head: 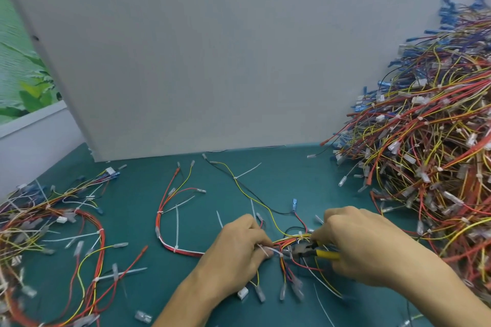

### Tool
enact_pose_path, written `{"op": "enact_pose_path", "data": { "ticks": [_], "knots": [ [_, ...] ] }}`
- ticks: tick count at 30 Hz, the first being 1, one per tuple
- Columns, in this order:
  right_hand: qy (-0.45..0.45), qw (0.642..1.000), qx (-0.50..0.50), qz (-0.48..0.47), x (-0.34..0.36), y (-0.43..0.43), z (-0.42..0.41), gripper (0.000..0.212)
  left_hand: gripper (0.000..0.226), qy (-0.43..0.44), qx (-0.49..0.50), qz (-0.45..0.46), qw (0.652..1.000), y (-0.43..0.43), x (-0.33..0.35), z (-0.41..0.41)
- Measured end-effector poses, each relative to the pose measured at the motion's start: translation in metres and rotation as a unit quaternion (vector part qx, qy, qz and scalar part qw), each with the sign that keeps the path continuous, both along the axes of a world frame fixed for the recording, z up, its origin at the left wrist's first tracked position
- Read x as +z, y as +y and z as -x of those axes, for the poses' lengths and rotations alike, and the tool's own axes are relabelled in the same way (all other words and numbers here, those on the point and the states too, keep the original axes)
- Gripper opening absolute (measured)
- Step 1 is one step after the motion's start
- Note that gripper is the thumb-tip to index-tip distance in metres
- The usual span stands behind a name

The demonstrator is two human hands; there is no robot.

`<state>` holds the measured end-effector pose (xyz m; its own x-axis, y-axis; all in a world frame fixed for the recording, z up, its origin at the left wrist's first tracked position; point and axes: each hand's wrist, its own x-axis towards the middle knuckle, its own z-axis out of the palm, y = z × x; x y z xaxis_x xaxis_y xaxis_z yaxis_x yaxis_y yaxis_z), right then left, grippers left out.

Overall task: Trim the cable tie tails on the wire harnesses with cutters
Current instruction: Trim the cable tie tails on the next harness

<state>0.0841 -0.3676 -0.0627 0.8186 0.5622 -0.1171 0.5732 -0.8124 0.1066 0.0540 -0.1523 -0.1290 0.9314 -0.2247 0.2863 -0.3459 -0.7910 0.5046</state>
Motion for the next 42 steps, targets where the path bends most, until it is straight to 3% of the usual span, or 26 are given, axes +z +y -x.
{"op": "enact_pose_path", "data": {
  "ticks": [28,31,34,36,39,42],
  "knots": [
    [-0.06,0.996,0.016,0.061,-0.004,0.013,0.009,0.015,0.01,-0.01,-0.04,0.06,0.997,0.003,0.005,0.002],
    [-0.039,0.999,0.004,0.023,0.0,0.011,0.007,0.009,0.012,-0.005,-0.016,0.142,0.99,0.004,0.006,0.001],
    [-0.042,0.997,-0.019,-0.06,0.002,0.007,0.003,0.015,0.021,-0.004,0.06,0.321,0.945,0.007,0.008,-0.004],
    [-0.046,0.993,-0.032,-0.101,0.0,0.007,0.001,0.022,0.025,-0.007,0.121,0.378,0.918,0.011,0.006,-0.008],
    [-0.034,0.991,-0.038,-0.124,-0.007,0.012,0.002,0.029,0.019,0.027,0.176,0.391,0.903,0.014,0.0,-0.014],
    [-0.024,0.991,-0.033,-0.125,-0.012,0.017,0.003,0.031,0.01,0.069,0.188,0.358,0.912,0.014,-0.004,-0.015]
  ]
}}
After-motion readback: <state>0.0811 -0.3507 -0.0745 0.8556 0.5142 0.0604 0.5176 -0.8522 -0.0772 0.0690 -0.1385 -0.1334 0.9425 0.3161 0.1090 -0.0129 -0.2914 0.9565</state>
